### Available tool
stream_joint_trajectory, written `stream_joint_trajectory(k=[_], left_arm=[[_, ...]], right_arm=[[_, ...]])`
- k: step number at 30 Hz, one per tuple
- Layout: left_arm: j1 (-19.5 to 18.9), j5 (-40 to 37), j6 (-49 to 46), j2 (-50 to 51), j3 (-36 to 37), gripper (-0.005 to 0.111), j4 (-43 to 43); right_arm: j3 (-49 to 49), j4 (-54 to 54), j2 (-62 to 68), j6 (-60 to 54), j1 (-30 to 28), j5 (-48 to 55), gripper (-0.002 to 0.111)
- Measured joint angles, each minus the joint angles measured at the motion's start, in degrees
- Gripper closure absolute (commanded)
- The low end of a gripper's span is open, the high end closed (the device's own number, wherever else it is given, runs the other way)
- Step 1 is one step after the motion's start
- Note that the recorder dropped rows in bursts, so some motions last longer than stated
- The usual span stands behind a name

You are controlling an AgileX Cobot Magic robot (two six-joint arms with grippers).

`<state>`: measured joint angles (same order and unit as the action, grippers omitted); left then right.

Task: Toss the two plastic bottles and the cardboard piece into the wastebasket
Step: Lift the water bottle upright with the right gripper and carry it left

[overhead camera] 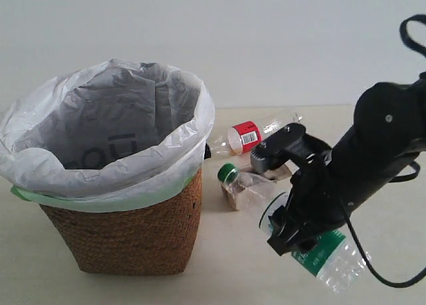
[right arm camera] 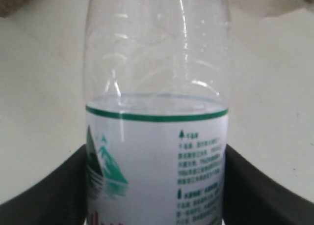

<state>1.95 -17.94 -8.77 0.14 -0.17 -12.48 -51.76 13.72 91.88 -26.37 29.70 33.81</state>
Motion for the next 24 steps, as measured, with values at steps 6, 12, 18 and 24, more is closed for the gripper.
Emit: stream_joint_trajectory(k=[6, 12, 18, 24], left_arm=[[0.0, 0.0, 0.0, 0.0, 0.0, 0.101, 0.0], [0.0, 0.0, 0.0, 0.0, 0.0, 0.101, 0.0], [0.0, 0.0, 0.0, 0.0, 0.0, 0.101, 0.0], [0.0, 0.0, 0.0, 0.0, 0.0, 0.101, 0.0]], right_arm=[[-0.09, -6.77, -8.48, 6.81, 0.0, -3.01, 0.108], [9.31, -7.65, -17.69, 10.69, 0.0, -23.2, 0.108], [24.18, -4.35, -23.02, 19.6, 0.0, -48.96, 0.108], [26.81, 3.62, -25.37, 18.49, 0.0, -56.61, 0.108]])
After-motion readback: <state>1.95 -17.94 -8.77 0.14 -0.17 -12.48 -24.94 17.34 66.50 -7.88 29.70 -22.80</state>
